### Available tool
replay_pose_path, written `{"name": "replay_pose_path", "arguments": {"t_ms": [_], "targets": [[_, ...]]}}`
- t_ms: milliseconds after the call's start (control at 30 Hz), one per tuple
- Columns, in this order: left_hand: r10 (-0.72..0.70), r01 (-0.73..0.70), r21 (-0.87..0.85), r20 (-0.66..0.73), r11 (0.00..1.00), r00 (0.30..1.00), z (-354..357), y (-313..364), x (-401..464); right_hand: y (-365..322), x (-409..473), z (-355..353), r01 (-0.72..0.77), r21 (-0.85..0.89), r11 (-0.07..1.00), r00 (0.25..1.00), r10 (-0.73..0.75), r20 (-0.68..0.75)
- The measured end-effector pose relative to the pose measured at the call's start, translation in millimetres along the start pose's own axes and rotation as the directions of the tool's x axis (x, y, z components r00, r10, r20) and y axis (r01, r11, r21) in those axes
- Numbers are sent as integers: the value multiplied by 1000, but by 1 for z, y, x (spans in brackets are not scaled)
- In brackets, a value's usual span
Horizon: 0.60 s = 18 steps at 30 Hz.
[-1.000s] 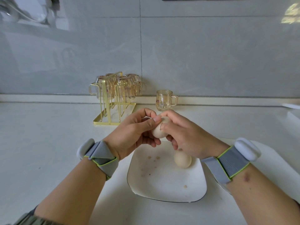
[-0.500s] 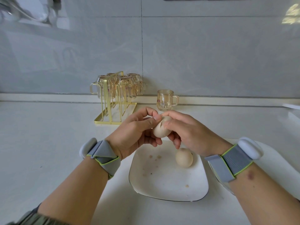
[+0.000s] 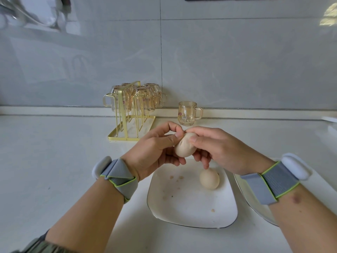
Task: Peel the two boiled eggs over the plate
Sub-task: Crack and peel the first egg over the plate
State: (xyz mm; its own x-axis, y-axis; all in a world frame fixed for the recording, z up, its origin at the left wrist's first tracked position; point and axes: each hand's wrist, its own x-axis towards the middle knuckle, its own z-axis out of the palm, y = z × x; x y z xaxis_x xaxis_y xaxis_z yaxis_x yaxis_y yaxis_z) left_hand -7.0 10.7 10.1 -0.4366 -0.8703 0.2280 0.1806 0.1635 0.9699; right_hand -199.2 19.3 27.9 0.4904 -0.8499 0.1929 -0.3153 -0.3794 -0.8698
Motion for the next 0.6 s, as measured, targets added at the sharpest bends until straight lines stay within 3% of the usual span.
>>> {"name": "replay_pose_path", "arguments": {"t_ms": [600], "targets": [[-48, 49, 6, -115, 999, 992, -3, -5, 3, 2, 0, 8, 35, -260, 965, 993, -62, -98]]}}
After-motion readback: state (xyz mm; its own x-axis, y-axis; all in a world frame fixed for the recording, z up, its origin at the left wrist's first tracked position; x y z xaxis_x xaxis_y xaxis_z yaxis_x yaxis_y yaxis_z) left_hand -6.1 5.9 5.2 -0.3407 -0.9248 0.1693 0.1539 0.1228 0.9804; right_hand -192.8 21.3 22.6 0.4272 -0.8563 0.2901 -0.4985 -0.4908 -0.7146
